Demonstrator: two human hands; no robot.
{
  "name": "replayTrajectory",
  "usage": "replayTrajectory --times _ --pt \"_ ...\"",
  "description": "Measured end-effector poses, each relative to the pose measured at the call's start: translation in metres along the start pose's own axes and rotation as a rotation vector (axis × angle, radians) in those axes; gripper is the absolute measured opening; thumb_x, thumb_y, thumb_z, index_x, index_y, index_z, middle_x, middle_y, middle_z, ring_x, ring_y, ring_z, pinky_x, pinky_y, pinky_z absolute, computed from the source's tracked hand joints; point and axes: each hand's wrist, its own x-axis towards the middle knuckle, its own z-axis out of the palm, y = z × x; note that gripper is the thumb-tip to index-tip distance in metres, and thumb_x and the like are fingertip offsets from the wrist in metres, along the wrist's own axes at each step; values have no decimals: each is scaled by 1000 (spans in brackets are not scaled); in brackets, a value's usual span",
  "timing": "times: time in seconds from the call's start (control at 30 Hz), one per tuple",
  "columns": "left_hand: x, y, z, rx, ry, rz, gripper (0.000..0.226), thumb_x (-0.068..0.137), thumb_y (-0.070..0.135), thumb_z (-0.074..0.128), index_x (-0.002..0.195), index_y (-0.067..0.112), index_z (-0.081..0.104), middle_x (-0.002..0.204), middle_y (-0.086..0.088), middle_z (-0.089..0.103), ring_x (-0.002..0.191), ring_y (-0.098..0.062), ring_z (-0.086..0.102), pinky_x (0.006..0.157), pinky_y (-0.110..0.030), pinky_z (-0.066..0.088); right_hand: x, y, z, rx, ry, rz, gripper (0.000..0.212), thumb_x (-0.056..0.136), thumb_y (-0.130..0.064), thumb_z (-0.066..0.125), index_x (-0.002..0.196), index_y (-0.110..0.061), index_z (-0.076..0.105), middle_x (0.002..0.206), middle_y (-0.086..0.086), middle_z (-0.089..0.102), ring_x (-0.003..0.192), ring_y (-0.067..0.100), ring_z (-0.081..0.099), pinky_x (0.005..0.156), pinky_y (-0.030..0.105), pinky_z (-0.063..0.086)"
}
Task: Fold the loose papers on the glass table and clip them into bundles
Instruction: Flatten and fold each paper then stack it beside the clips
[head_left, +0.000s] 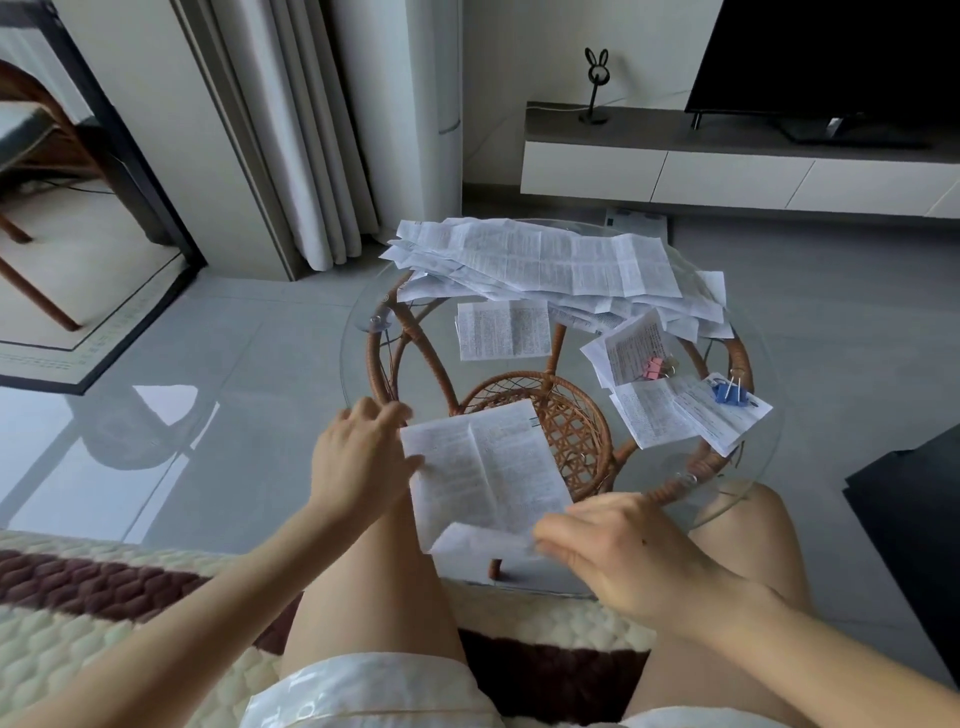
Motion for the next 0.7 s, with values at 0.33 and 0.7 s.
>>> replayTrajectory --times 0.33,0.7 --pt "6 21 24 -155 -297 734 37 85 54 56 122 56 53 132 15 44 120 -10 36 98 -30 29 -3 21 -14 -103 -225 -2 14 76 -16 65 89 -22 63 72 -12 63 64 7 58 67 23 51" --pt "33 -7 28 -530 -317 633 22 83 37 65 96 22 75 119 18 63 113 6 51 103 -36 41 18 50 -14 432 -80 518 10 88 -32 59 88 -40 64 79 -21 69 76 -2 62 69 15 46"
